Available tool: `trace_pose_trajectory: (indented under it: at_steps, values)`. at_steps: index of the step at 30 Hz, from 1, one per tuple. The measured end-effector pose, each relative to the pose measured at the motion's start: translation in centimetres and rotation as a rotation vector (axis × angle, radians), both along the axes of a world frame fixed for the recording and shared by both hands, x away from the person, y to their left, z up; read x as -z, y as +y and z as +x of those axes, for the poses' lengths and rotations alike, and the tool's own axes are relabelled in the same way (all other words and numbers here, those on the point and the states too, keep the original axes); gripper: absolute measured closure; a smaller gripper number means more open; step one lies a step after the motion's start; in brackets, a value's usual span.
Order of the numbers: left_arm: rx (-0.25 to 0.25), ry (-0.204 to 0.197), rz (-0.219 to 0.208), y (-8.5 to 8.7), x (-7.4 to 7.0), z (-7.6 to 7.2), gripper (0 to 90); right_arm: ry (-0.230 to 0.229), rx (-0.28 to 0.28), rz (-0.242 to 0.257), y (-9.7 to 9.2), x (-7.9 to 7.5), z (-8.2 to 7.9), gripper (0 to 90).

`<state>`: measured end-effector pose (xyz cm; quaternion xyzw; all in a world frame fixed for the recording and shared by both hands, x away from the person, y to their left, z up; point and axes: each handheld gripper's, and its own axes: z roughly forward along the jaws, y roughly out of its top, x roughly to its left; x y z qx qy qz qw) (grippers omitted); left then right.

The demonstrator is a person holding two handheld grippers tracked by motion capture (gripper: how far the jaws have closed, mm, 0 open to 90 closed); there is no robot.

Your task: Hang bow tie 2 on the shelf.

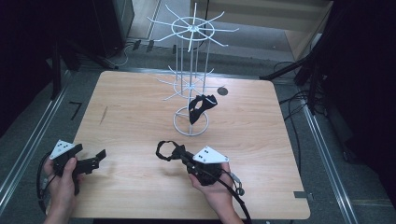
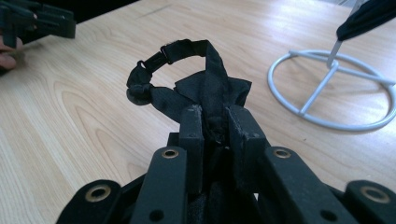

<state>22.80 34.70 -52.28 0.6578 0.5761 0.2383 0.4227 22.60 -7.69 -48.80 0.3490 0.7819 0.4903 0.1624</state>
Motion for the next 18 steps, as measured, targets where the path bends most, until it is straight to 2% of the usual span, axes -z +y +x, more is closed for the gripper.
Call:
trace_pose_trajectory:
  at_steps: [18]
  values:
    - [0.002, 0.0, 0.002, 0.0, 0.0, 0.0, 0.0, -0.057, 0.02, 0.052, -0.9, -2.1, -0.4, 77.7]
